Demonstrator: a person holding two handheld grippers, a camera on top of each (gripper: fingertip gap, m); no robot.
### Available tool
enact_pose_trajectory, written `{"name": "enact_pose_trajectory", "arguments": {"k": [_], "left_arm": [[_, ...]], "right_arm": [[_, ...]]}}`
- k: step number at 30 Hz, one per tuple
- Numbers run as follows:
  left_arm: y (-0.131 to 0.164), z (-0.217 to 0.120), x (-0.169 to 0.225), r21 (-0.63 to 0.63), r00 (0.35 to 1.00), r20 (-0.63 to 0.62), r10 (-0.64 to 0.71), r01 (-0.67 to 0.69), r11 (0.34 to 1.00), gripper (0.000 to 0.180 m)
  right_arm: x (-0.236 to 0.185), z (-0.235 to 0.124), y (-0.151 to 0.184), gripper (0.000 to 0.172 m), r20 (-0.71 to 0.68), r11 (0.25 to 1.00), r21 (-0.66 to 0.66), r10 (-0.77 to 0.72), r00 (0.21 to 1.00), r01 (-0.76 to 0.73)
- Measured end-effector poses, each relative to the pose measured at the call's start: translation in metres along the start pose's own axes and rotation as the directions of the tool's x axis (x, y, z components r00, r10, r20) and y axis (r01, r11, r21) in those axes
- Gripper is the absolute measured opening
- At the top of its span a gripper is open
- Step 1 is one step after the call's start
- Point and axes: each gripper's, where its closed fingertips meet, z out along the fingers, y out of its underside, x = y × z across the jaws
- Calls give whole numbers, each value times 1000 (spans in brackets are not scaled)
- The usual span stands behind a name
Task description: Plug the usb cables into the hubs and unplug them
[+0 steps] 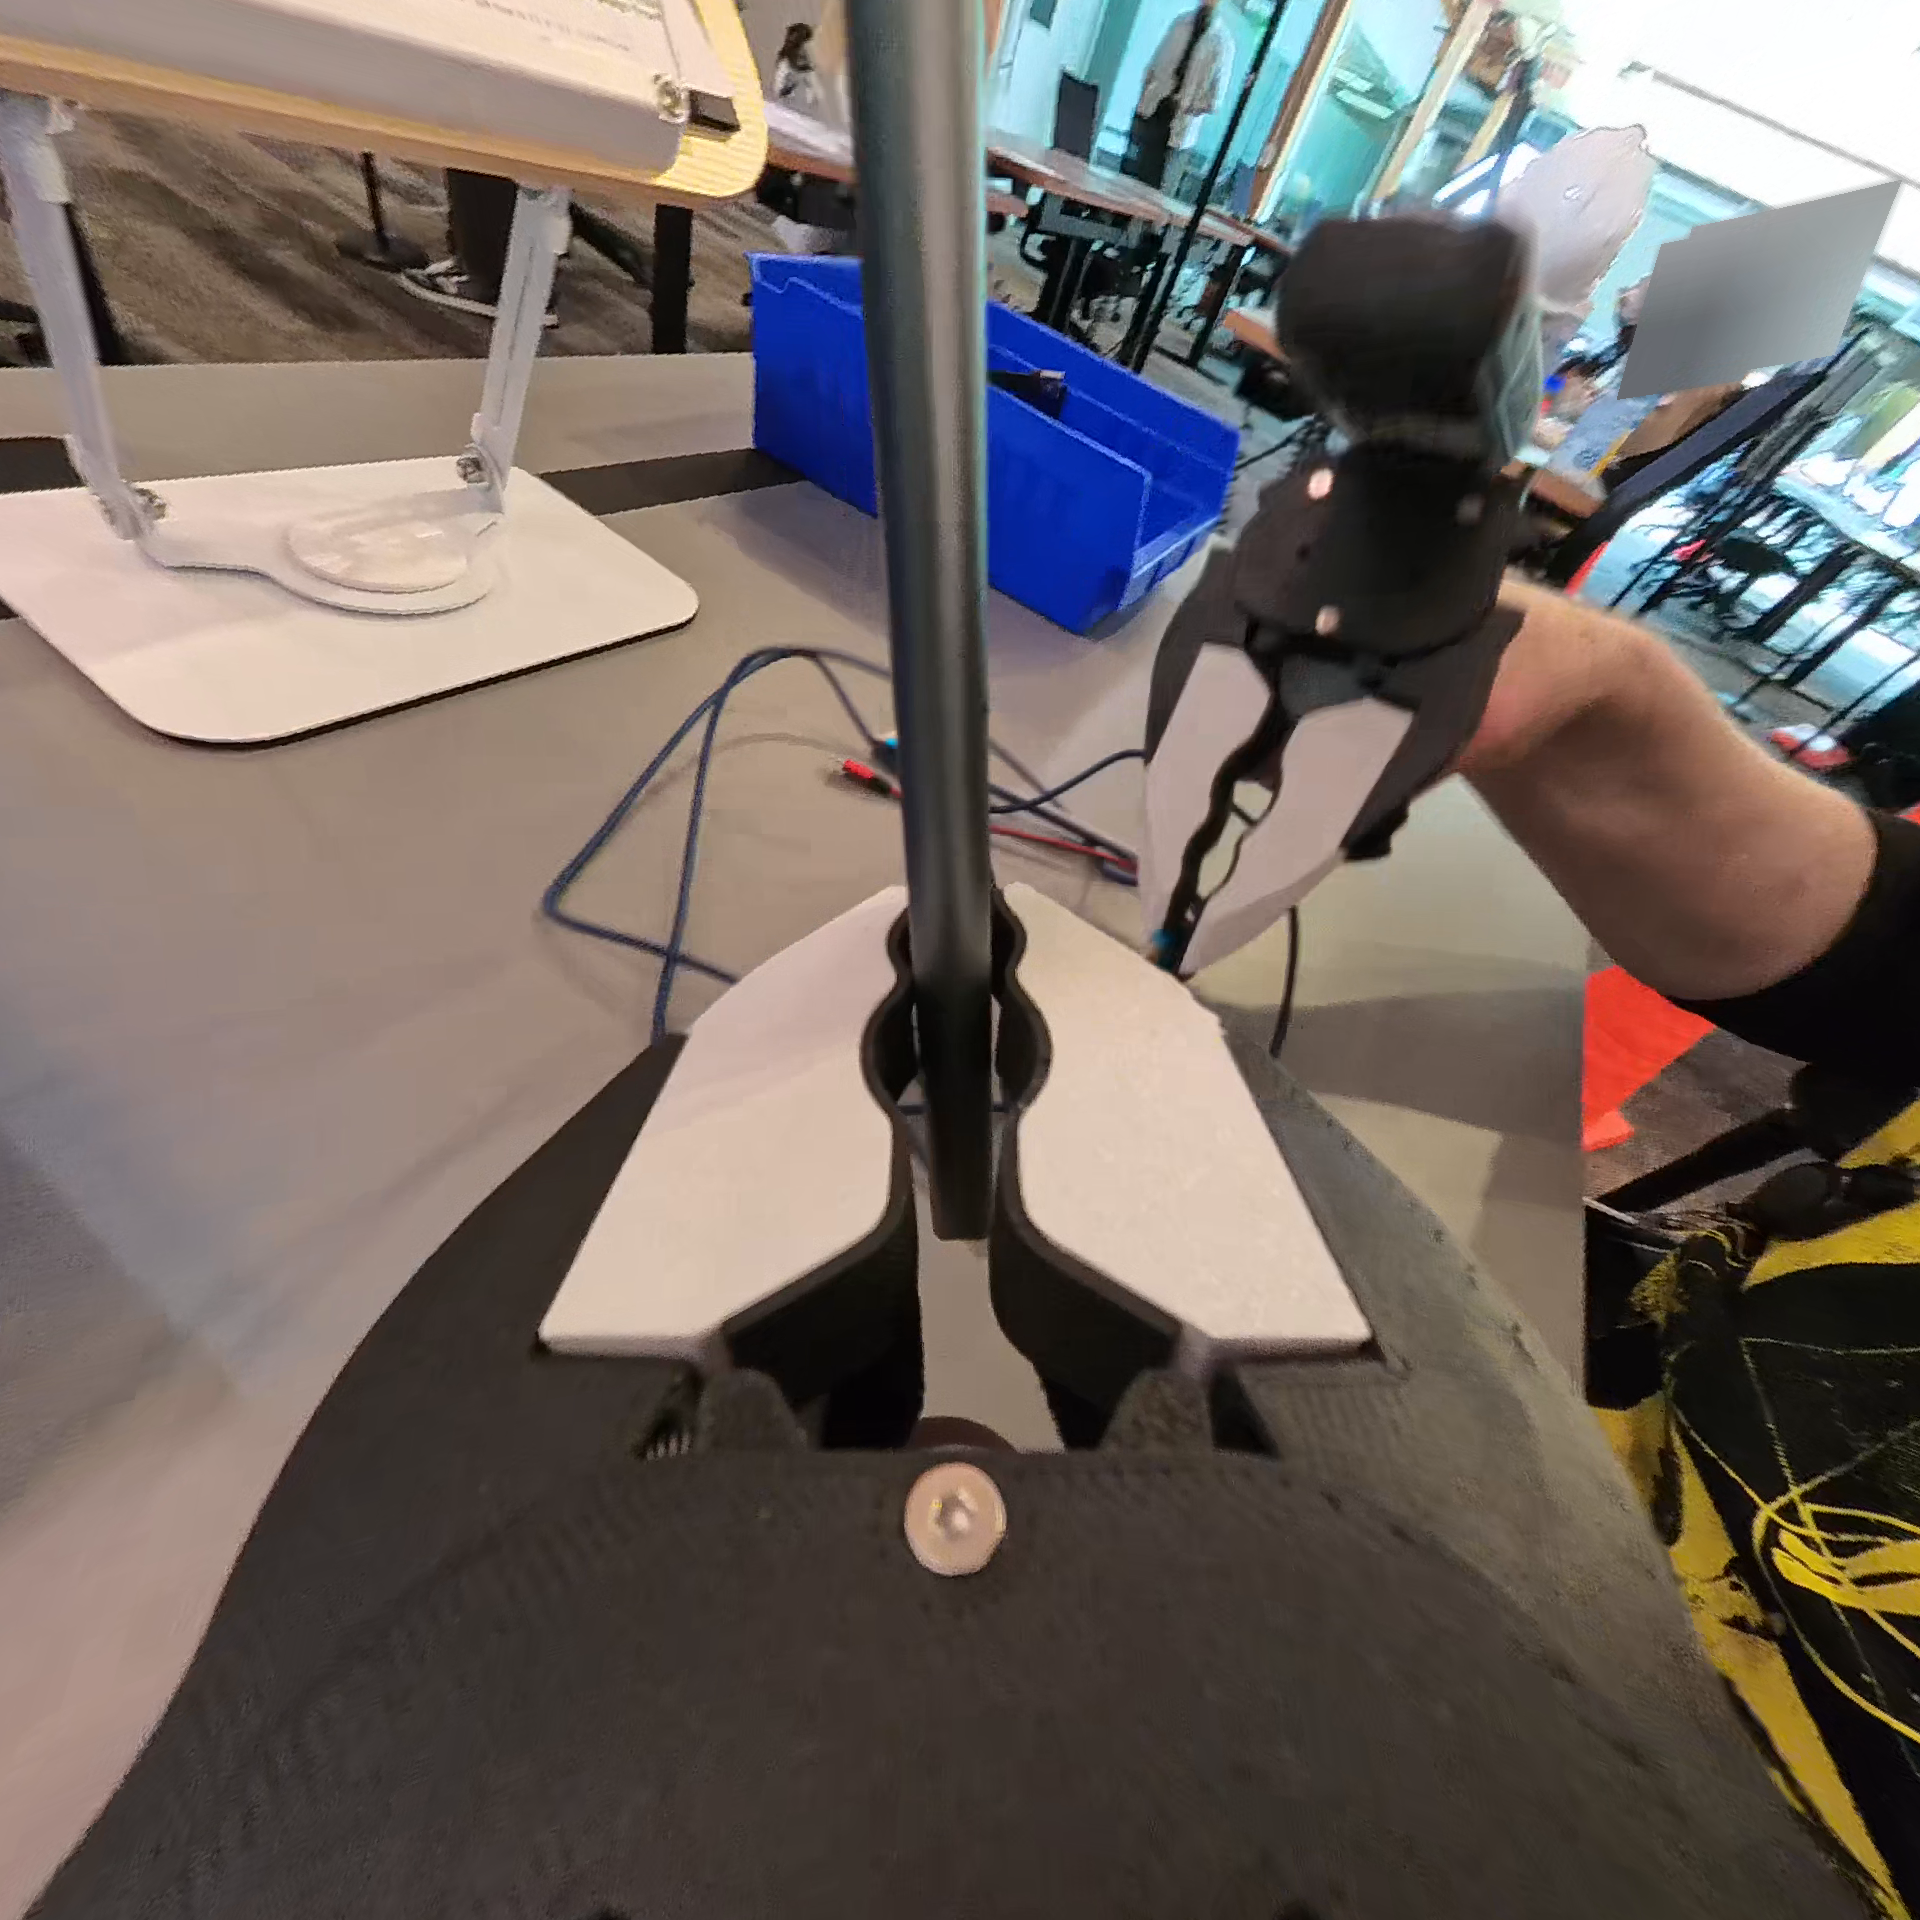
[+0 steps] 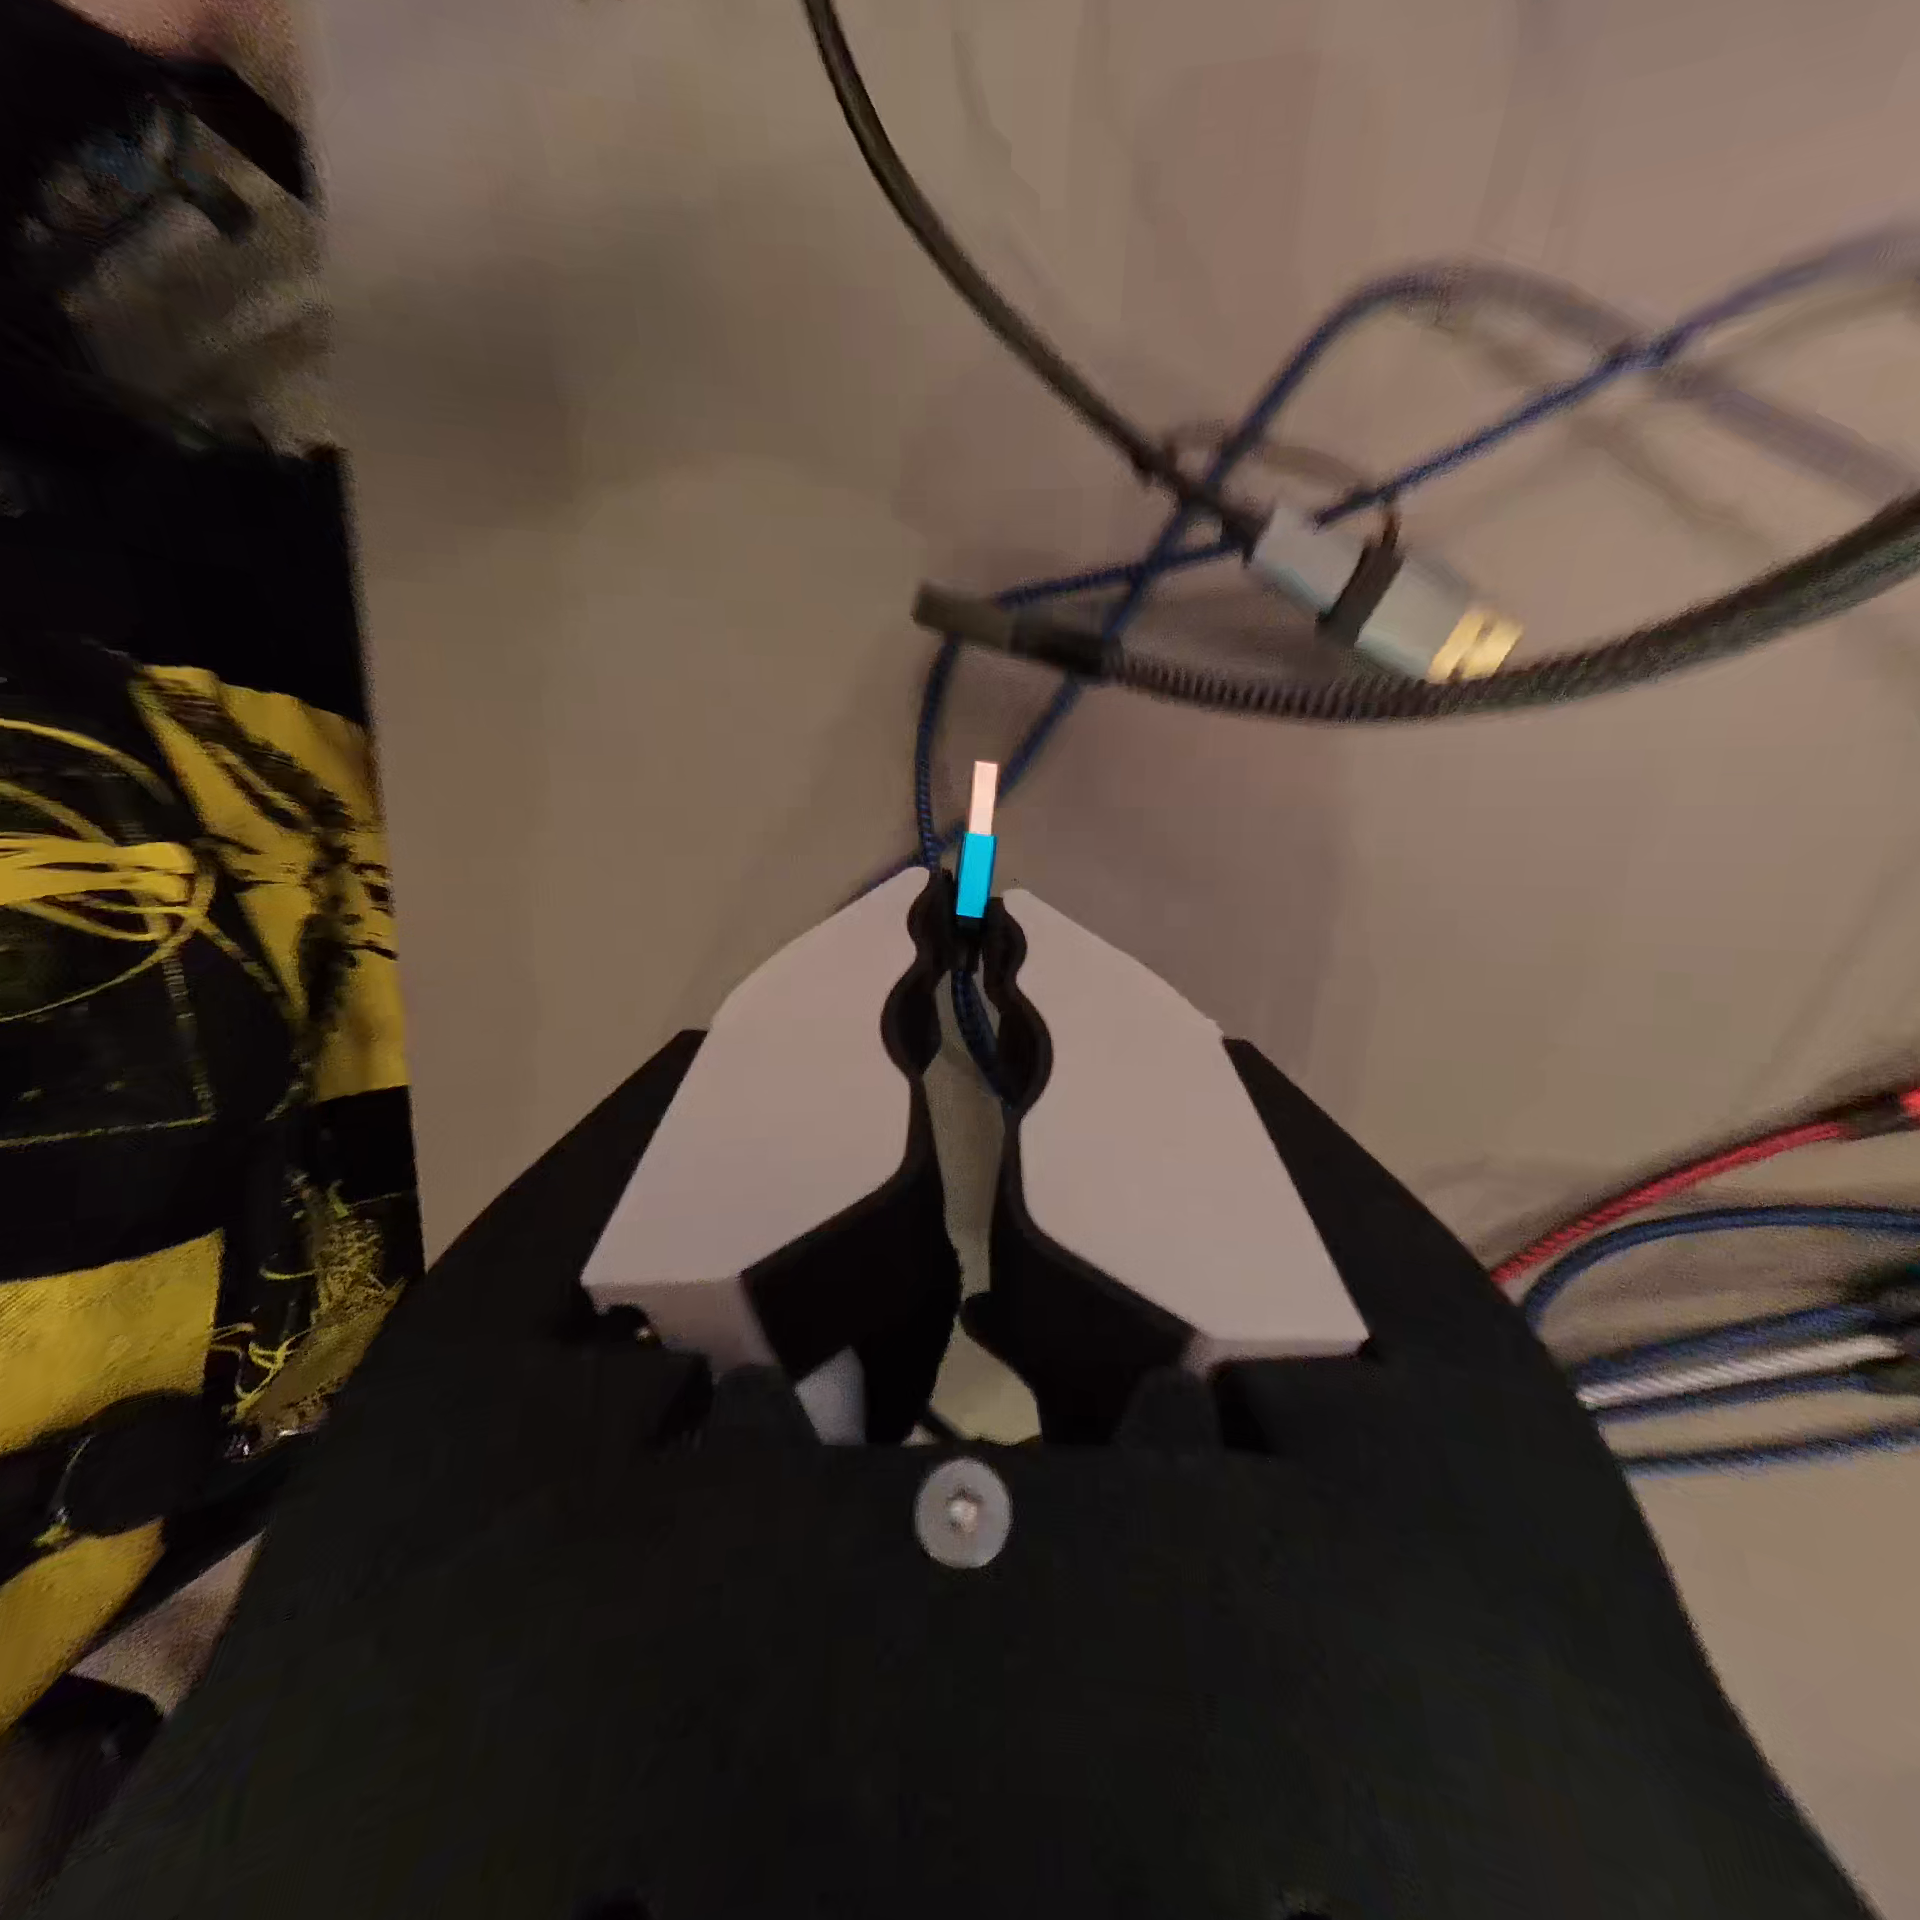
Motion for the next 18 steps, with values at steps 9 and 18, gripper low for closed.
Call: {"name": "enact_pose_trajectory", "arguments": {"k": [9, 18], "left_arm": [[-18, -2, 38, 105, 968, -248, -26, 54, 993, 10], [-18, 1, 48, 113, 955, -295, 1, 34, 993, 11]], "right_arm": [[-36, -61, -94, 5, -50, 922, 221, -315, 948, 318], [-33, -48, -118, 5, -78, 921, 148, -351, 933, 359]]}}
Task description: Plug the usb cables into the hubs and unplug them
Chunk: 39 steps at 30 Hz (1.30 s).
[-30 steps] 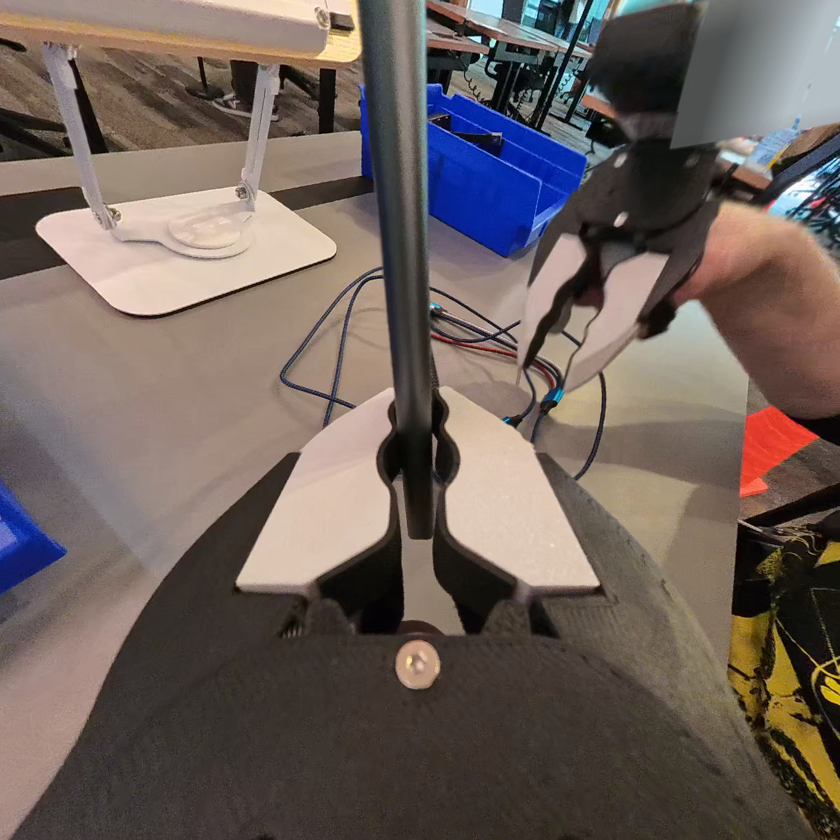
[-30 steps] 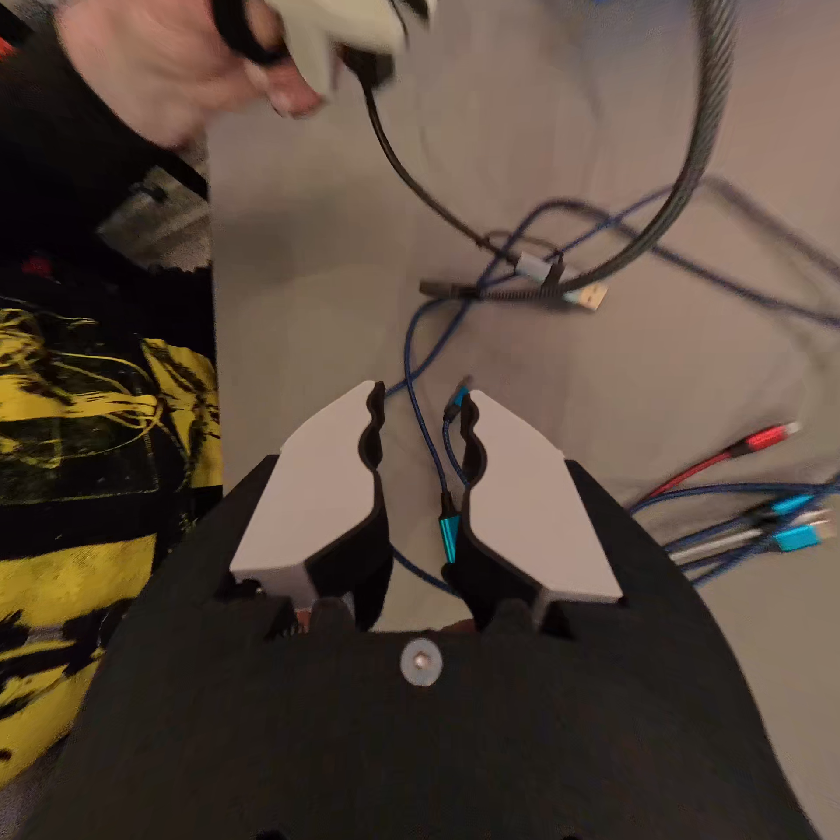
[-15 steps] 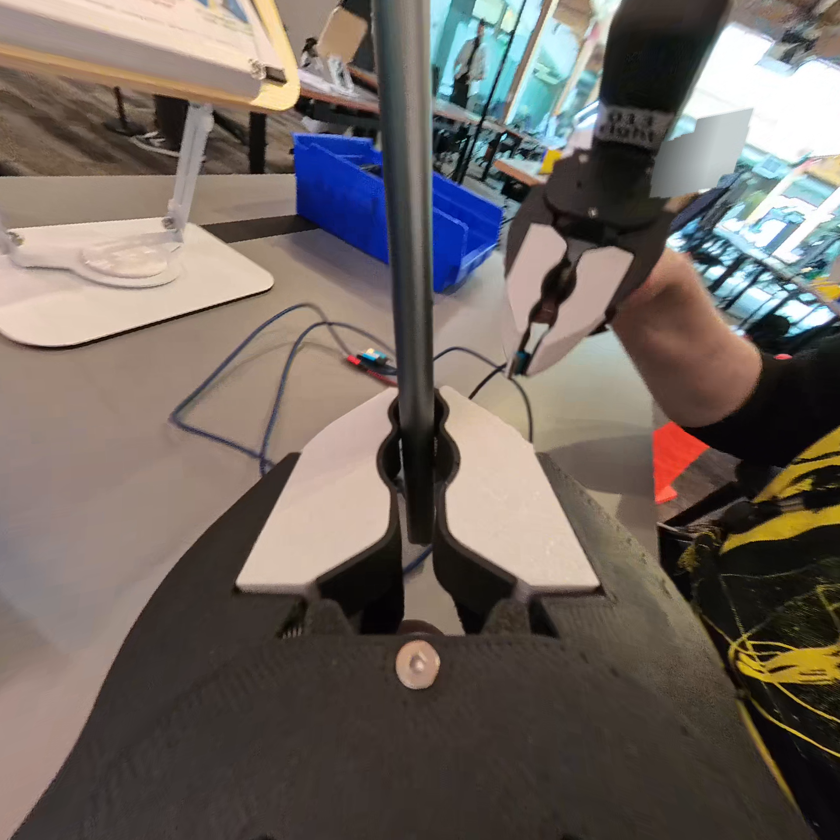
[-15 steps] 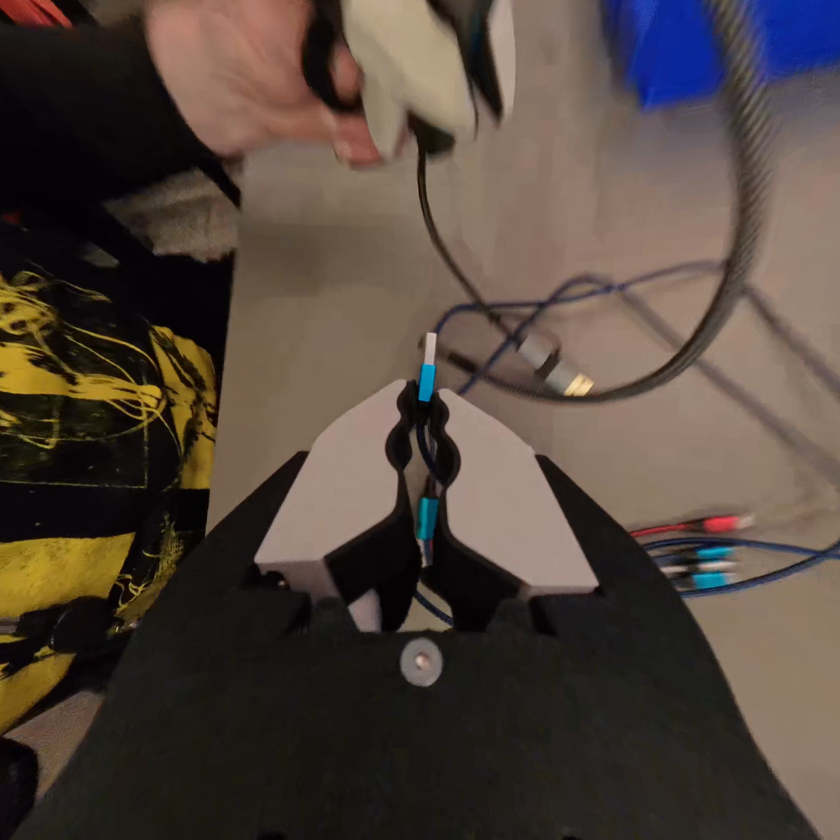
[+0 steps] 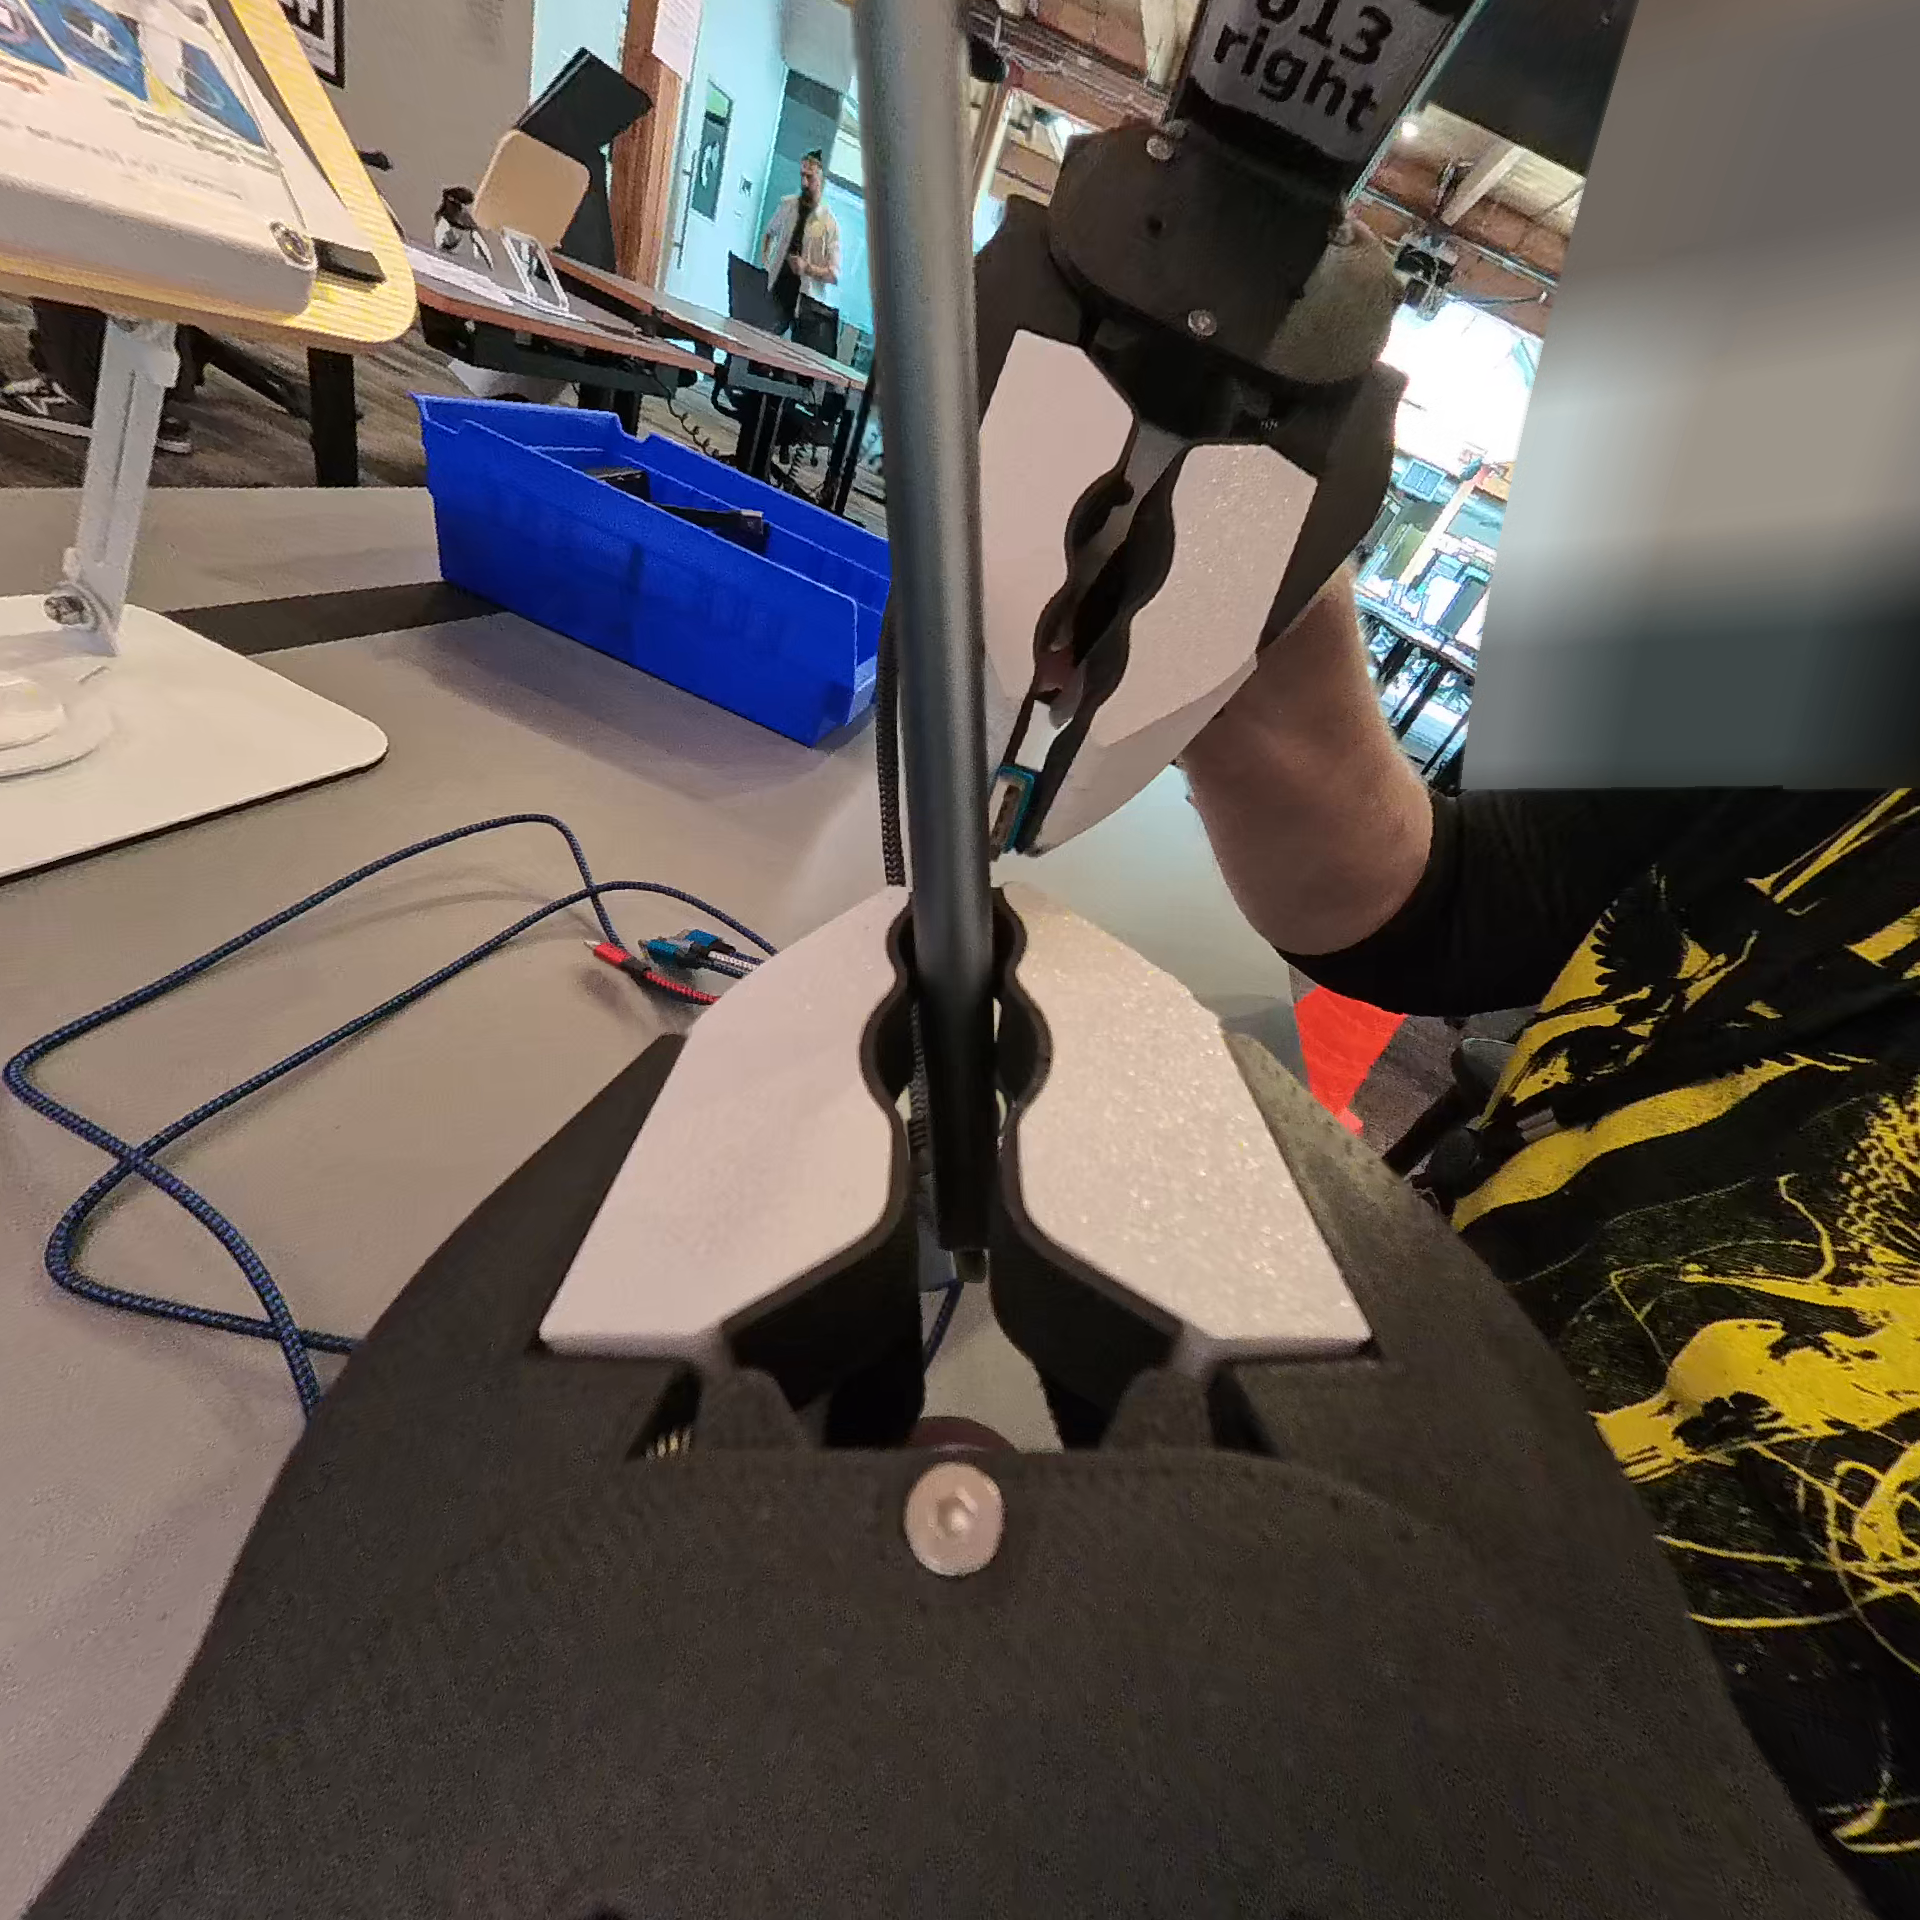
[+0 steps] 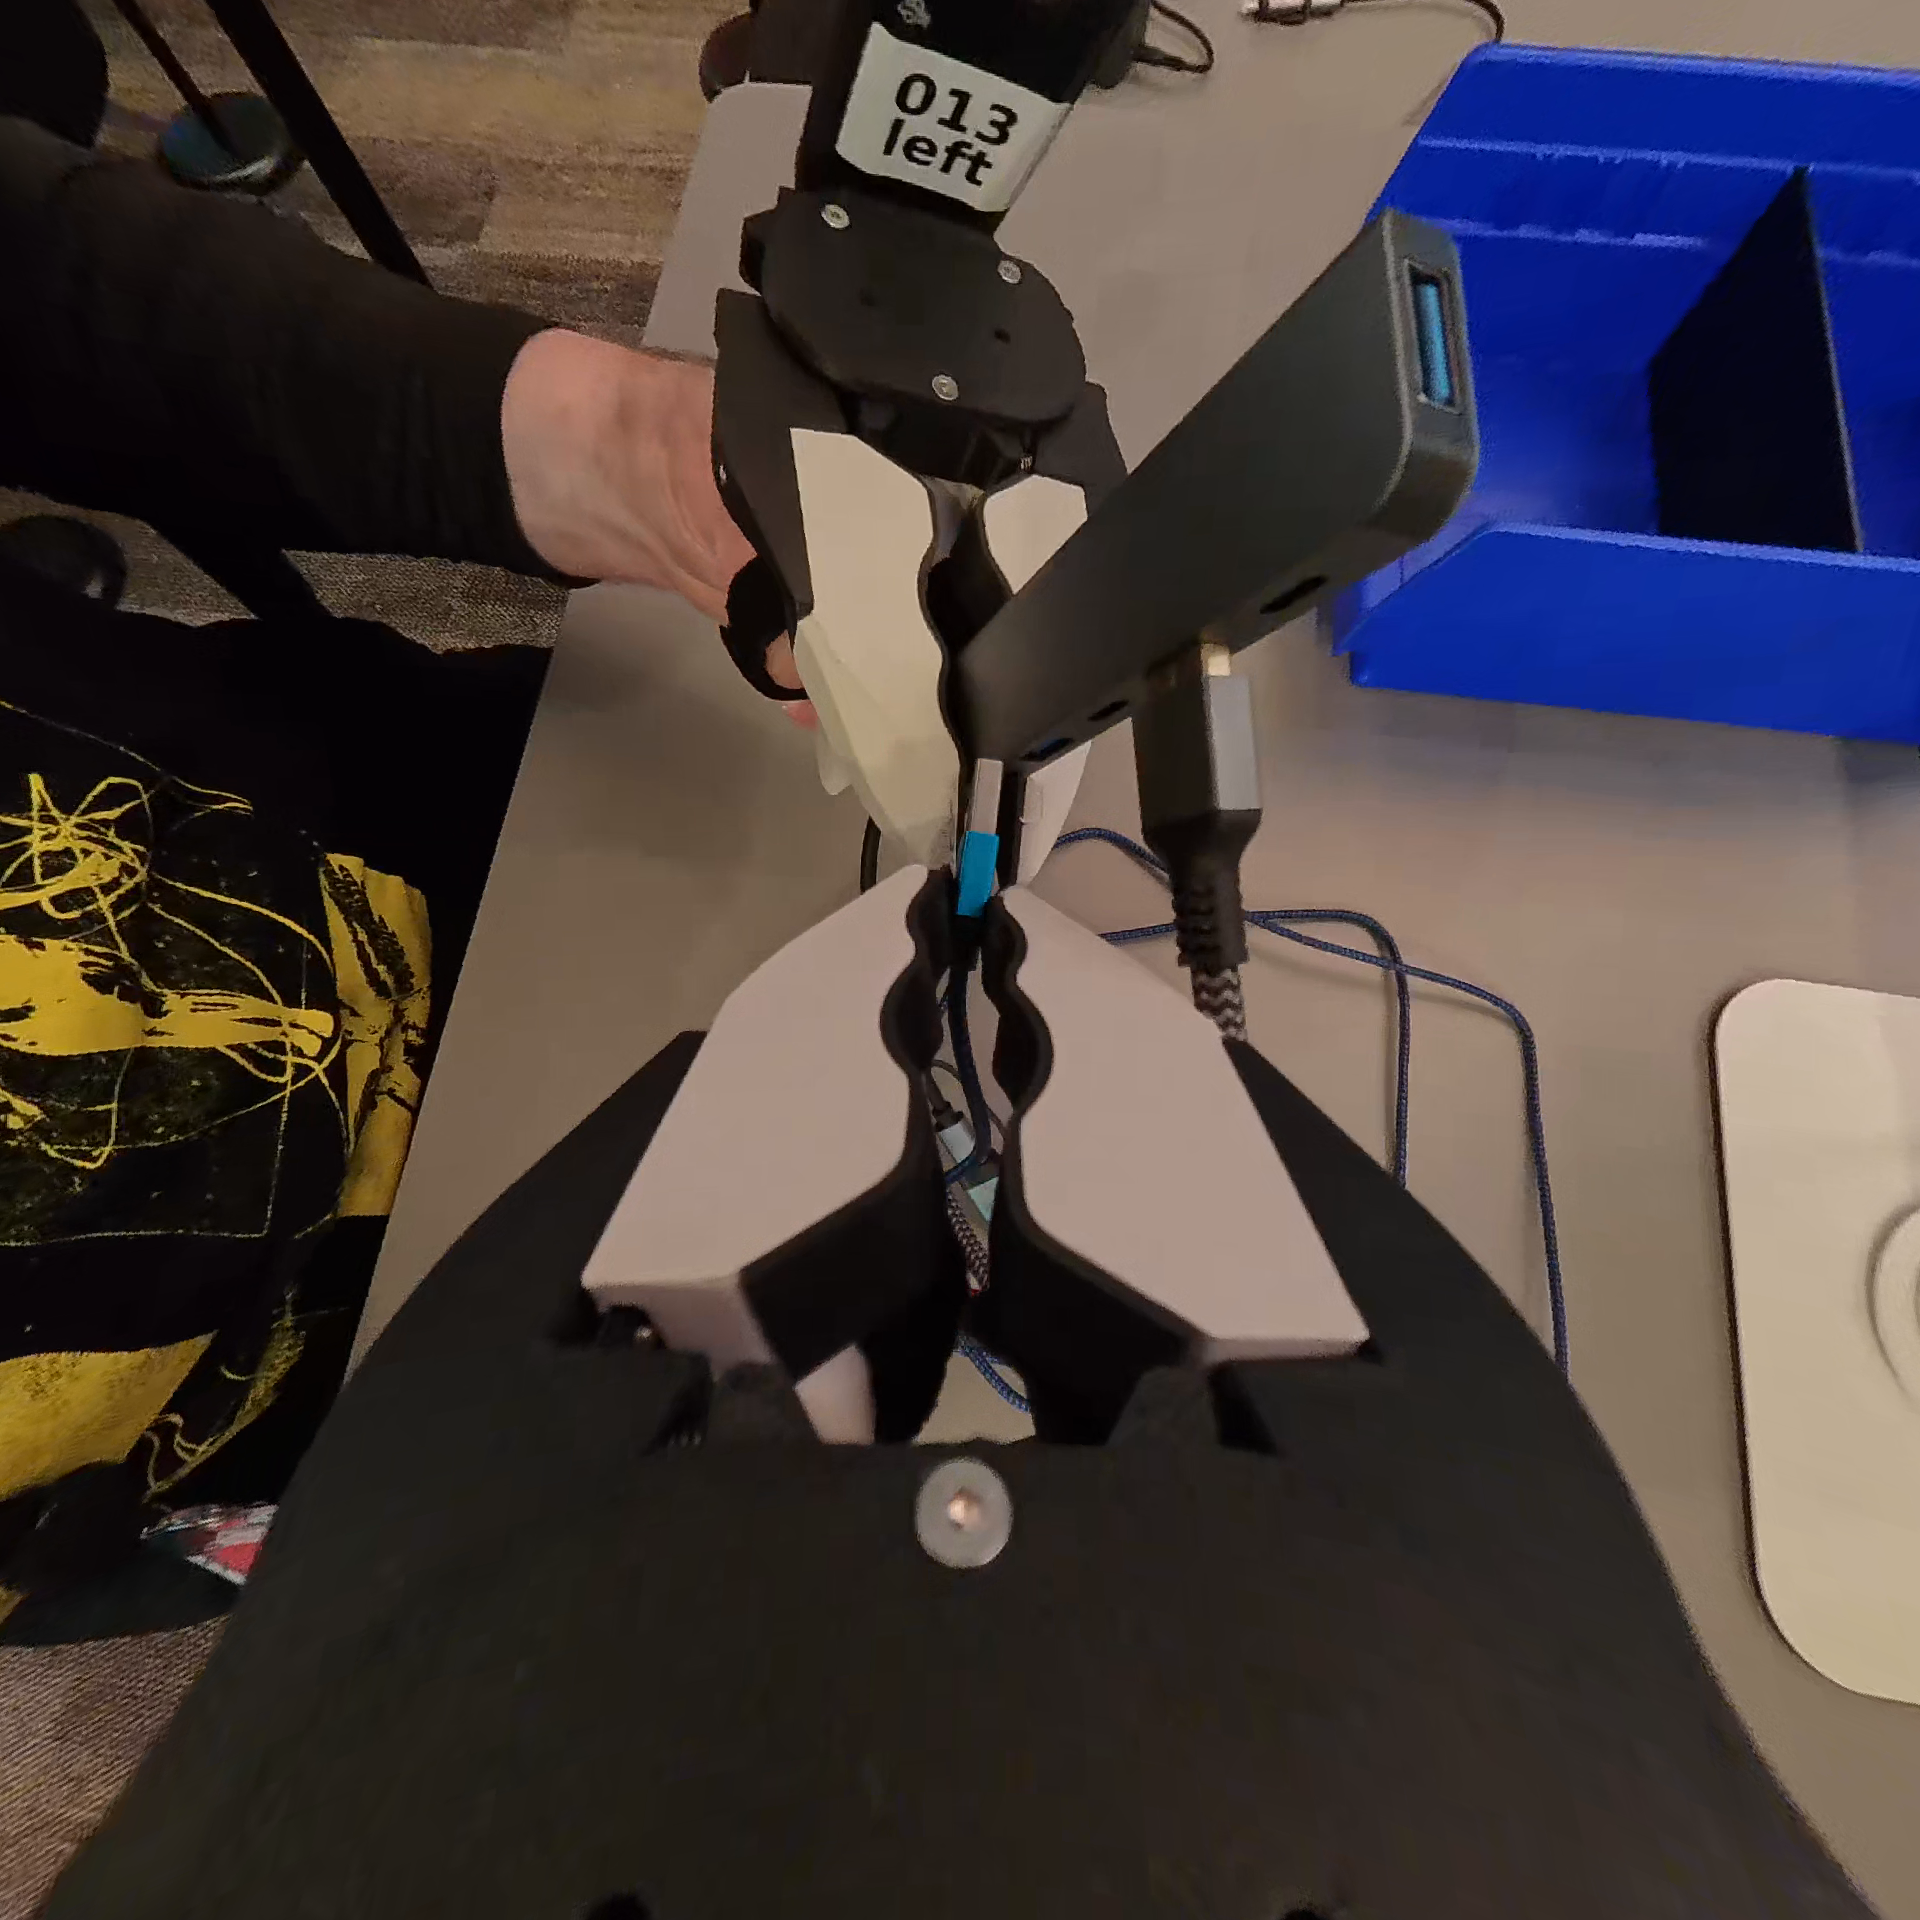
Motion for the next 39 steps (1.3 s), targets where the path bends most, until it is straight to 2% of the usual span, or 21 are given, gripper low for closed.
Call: {"name": "enact_pose_trajectory", "arguments": {"k": [8, 14, 17, 20, 25, 32, 39], "left_arm": [[-5, -1, 1, 27, 1000, 14, 24, -24, 999, 11], [-21, -11, 7, 122, 999, -52, -13, 19, 992, 11], [-30, -14, 13, 174, 994, -108, -27, 46, 984, 11], [-32, -11, 21, 183, 988, -151, -26, 54, 982, 11], [-29, -9, 20, 160, 991, -131, -11, 32, 987, 11], [-26, -8, 19, 140, 993, -116, 21, -5, 990, 11], [-22, -6, 19, 105, 994, -68, 85, -77, 991, 12]], "right_arm": [[0, 0, 7, 5, -45, 997, -75, -8, 999, 4], [-5, -46, -7, 5, -2, 996, 82, 38, 999, -38], [-7, -57, -2, 5, 38, 992, 106, 68, 997, -71], [-17, -41, 0, 6, 84, 994, 82, 62, 995, -69], [-18, -13, -2, 5, 100, 995, 74, 54, 994, -62], [-7, -11, -8, 6, 42, 994, 98, 48, 998, -52], [-9, -1, -10, 6, 78, 997, 73, 32, 996, -37]]}}
